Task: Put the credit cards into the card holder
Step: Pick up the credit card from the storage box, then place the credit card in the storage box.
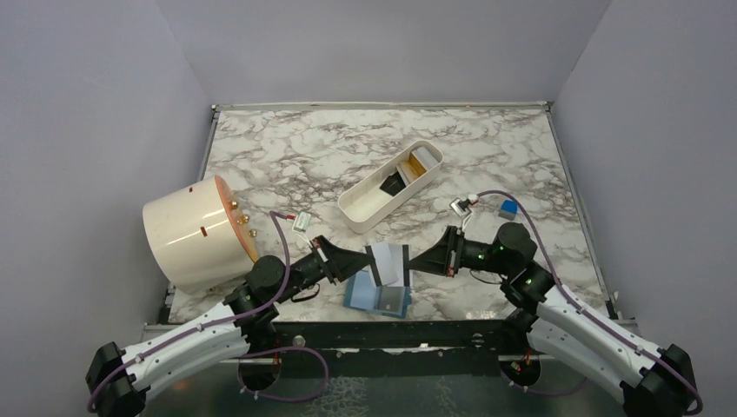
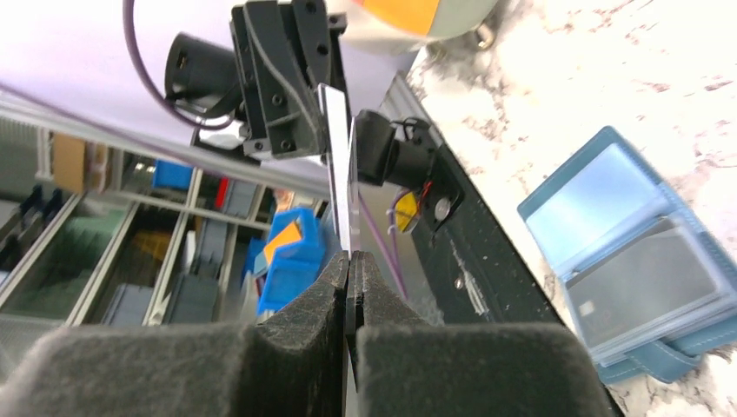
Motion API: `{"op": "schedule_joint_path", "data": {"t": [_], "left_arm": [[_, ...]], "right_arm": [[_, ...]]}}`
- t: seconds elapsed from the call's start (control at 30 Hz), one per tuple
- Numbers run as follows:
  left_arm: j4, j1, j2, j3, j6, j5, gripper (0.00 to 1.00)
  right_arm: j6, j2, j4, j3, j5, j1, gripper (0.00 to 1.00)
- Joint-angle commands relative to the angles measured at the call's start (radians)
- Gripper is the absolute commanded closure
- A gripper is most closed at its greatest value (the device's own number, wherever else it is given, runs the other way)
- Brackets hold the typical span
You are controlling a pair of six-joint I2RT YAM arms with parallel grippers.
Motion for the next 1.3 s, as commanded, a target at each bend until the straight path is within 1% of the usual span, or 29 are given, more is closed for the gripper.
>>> {"op": "schedule_joint_path", "data": {"t": [0.0,0.1,0.2,0.3,0.4,0.47,0.57,0.67,0.8,0.87,0.93,1.03,1.17,1.27], "left_arm": [[-0.030,0.006,-0.036,-0.011,0.010,-0.028,1.00],[-0.025,0.007,-0.042,-0.014,-0.042,-0.014,1.00],[-0.013,0.006,-0.056,-0.012,-0.078,0.003,1.00],[-0.014,0.006,-0.074,-0.013,-0.094,0.003,1.00],[-0.036,0.007,-0.071,-0.028,-0.101,-0.002,1.00],[-0.062,0.005,-0.060,-0.039,-0.105,0.003,1.00],[-0.072,0.007,-0.051,-0.065,-0.102,0.012,1.00],[-0.142,0.008,-0.046,-0.063,-0.070,0.007,1.00],[-0.258,0.008,-0.049,-0.030,0.013,0.014,1.00],[-0.311,0.008,-0.055,-0.024,0.031,0.004,1.00],[-0.331,0.009,-0.063,-0.028,0.031,0.004,1.00],[-0.373,0.010,-0.063,-0.023,0.038,0.004,1.00],[-0.404,0.012,-0.046,-0.005,0.060,0.025,1.00],[-0.425,0.014,-0.026,0.005,0.066,0.027,1.00]], "right_arm": [[-0.049,-0.045,-0.148,0.043,0.149,0.001,0.99],[-0.029,-0.050,-0.170,0.045,0.196,0.001,0.99],[-0.015,-0.054,-0.202,0.062,0.281,0.001,0.99],[-0.043,-0.038,-0.237,0.104,0.388,0.001,0.99],[-0.100,0.028,-0.248,0.172,0.468,0.001,0.99],[-0.176,0.093,-0.272,0.231,0.531,0.001,0.99],[-0.307,0.211,-0.325,0.338,0.679,0.001,0.99],[-0.435,0.345,-0.342,0.455,0.778,0.001,0.99],[-0.572,0.540,-0.375,0.643,0.834,0.001,0.99],[-0.629,0.644,-0.420,0.750,0.855,0.001,0.99],[-0.681,0.755,-0.474,0.853,0.883,0.001,0.99],[-0.767,0.875,-0.540,0.971,0.946,0.001,0.99],[-0.904,0.979,-0.577,1.057,1.057,0.001,0.99],[-1.005,1.036,-0.603,1.103,1.102,0.000,0.99]]}}
